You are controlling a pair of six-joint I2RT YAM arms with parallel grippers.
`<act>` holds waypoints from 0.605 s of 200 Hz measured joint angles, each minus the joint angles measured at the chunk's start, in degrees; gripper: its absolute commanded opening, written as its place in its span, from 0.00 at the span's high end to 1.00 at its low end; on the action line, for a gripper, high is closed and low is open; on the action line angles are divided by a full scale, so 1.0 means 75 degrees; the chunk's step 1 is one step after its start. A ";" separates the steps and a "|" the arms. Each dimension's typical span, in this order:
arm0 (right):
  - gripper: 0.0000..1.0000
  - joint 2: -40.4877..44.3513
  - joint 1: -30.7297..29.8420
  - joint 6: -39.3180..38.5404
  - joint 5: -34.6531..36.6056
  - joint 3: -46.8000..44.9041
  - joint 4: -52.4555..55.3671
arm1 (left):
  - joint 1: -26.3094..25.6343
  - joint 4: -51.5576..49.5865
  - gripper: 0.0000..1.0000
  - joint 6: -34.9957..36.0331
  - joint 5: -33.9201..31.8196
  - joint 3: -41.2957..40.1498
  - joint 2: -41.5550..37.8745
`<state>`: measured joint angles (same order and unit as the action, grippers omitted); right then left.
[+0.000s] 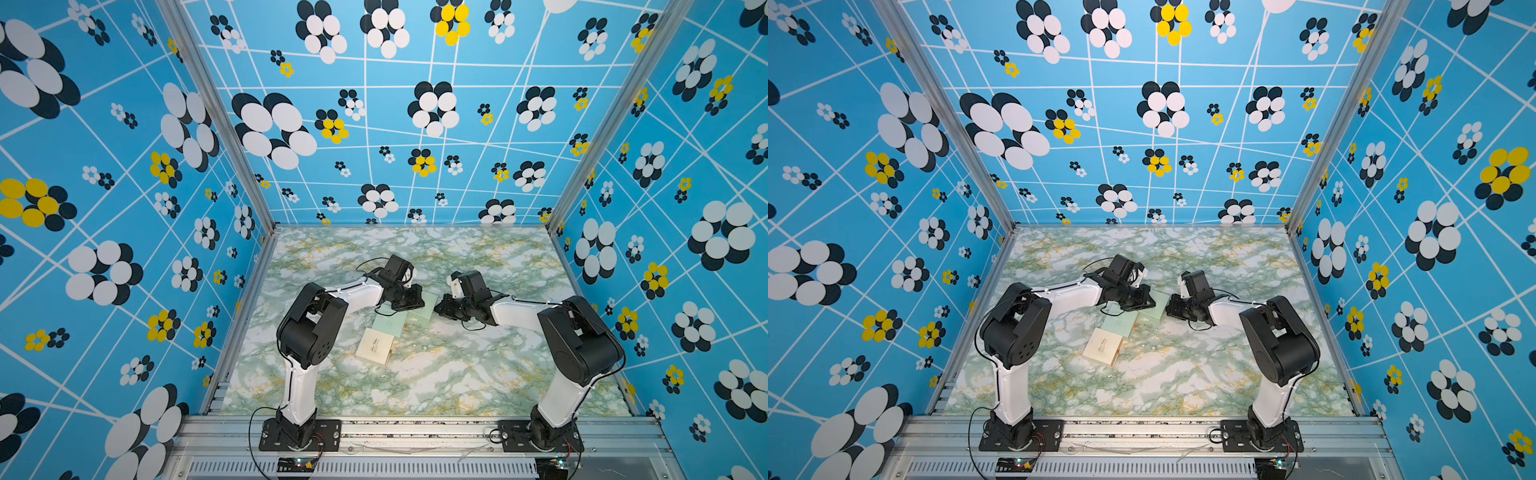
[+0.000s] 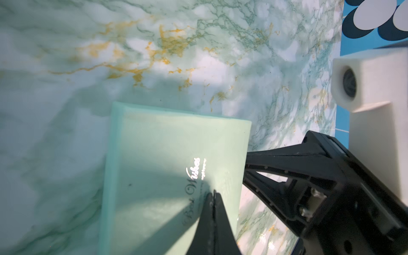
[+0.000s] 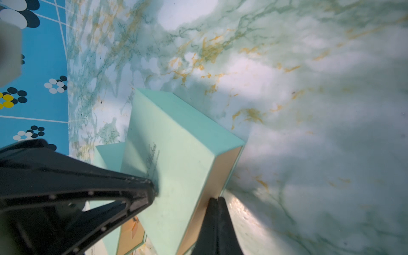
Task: Take out the earrings from the drawer-style jewelry box
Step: Open the drawer in the jewelry box.
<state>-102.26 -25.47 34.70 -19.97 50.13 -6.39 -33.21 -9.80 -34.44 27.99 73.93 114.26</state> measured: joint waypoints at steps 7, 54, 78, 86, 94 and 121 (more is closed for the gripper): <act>1.00 0.0000 0.0000 -0.0003 0.0003 0.0000 0.0000 | 0.0000 -0.0058 1.00 0.0023 -0.0044 0.0020 0.0000; 1.00 0.0163 -0.0012 -0.0117 0.0169 0.0000 0.0152 | 0.0009 -0.0323 1.00 0.0198 -0.0221 0.0111 0.0000; 1.00 0.0291 -0.0023 -0.0213 0.0315 0.0000 0.0370 | 0.0032 -0.0329 1.00 0.0198 -0.0227 0.0111 0.0000; 1.00 0.0315 -0.0032 -0.0254 0.0370 0.0000 0.0431 | 0.0038 -0.0329 1.00 0.0198 -0.0227 0.0108 0.0000; 1.00 0.0329 -0.0035 -0.0291 0.0405 0.0000 0.0458 | 0.0038 -0.0332 1.00 0.0201 -0.0227 0.0108 0.0000; 1.00 0.0341 -0.0038 -0.0347 0.0501 0.0000 0.0571 | 0.0055 -0.0332 1.00 0.0207 -0.0224 0.0102 0.0000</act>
<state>-99.70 -25.76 32.10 -16.21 50.13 -2.11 -32.80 -12.29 -32.88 26.30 74.70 114.26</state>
